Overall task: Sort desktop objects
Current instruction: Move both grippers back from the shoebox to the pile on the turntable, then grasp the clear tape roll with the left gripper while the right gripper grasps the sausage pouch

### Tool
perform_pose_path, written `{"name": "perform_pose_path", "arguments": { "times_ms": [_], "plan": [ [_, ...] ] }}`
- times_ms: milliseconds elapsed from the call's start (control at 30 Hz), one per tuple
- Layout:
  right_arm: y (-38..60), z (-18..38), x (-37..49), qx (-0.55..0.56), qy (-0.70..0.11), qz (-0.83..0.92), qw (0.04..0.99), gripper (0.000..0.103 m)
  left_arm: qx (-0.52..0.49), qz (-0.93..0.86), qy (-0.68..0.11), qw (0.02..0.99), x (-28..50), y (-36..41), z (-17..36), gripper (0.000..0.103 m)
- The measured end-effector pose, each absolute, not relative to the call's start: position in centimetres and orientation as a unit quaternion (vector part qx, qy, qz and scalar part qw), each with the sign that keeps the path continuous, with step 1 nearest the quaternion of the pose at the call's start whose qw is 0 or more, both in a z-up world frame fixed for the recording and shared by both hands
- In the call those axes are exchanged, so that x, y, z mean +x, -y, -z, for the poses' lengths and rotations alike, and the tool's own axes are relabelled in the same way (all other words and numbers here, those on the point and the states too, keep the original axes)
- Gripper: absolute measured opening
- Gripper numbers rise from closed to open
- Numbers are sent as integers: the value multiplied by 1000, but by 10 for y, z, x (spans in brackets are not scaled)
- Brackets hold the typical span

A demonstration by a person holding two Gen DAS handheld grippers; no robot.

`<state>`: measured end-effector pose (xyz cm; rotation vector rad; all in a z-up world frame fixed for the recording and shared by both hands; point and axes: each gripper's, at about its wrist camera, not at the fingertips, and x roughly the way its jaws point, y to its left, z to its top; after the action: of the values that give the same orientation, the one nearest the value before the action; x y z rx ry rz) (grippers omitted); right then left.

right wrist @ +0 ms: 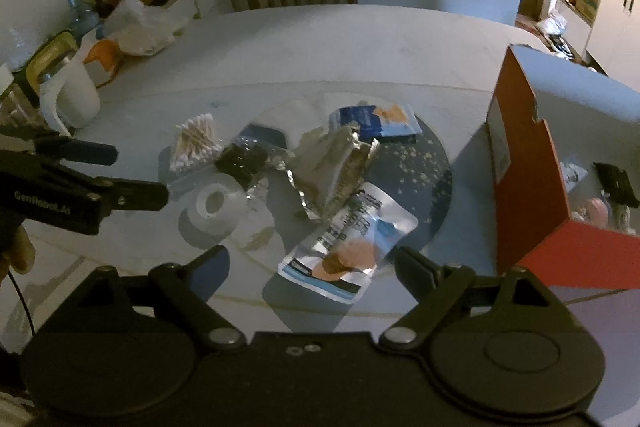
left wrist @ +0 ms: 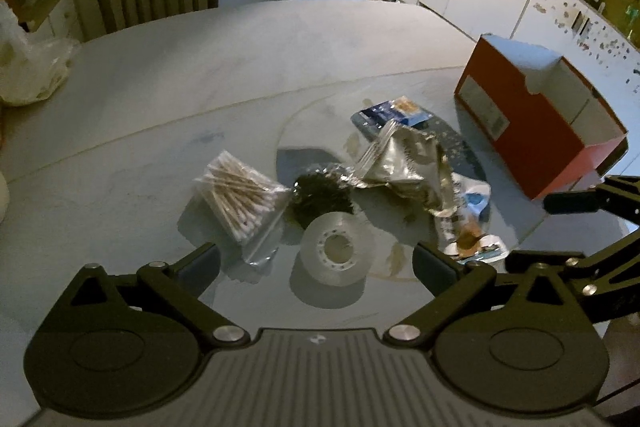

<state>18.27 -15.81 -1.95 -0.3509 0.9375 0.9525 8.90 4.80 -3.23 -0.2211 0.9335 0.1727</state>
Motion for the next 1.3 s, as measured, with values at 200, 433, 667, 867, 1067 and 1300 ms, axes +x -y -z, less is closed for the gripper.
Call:
{"name": "perform_pose_path", "arguments": {
  "times_ms": [200,433,667,867,1067,1300],
  "plan": [
    [155,31,188,-166,-443,-429,770,90,-113,-77,-468,873,94,-53,55,103],
    [149,50,200,-163,-446,-410,779,90,-94,-69,-467,876,102,-46,79,103],
    [133,66,211,-167,-455,-399,779,90,-65,-61,-465,881,113,-38,89,103],
    [124,78,219,-171,-467,-382,779,90,-39,-61,-463,884,121,-33,94,103],
    [118,88,224,-180,-479,-370,776,90,-16,-53,-468,882,126,-27,102,102],
    [117,95,225,-211,-464,-369,778,91,-3,-51,-465,884,133,-25,105,102]
  ]
}}
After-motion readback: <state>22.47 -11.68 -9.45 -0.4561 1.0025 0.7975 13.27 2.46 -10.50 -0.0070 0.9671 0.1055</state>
